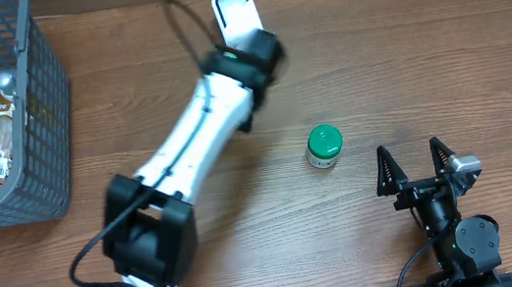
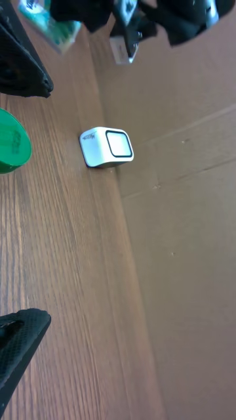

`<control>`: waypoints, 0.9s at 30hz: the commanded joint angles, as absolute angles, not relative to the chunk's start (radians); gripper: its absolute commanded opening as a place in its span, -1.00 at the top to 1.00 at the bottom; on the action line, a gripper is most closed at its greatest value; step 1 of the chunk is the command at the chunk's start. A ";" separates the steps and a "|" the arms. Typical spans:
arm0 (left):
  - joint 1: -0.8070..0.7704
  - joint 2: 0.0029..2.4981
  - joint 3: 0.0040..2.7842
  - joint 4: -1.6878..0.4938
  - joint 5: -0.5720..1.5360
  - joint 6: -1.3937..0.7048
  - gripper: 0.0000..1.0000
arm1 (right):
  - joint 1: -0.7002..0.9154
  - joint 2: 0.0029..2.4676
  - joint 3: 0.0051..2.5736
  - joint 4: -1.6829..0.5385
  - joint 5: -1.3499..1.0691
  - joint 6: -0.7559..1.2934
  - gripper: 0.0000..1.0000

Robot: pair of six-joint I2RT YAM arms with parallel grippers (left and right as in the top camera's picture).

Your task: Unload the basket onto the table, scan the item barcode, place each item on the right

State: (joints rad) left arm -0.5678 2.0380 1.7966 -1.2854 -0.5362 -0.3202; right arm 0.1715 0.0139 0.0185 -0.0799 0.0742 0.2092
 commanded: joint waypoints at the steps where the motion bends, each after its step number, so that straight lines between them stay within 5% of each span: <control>1: -0.669 2.101 1.761 -1.289 -0.833 -0.418 0.92 | 0.168 0.004 0.008 -0.077 0.069 0.204 -1.00; 10: -0.749 2.196 1.637 -1.304 -1.103 -0.538 0.92 | 0.168 0.004 0.008 -0.077 0.069 0.204 -1.00; 27: -0.738 2.198 1.440 -1.119 -1.014 -0.562 0.88 | 0.168 0.004 0.008 -0.077 0.069 0.204 -1.00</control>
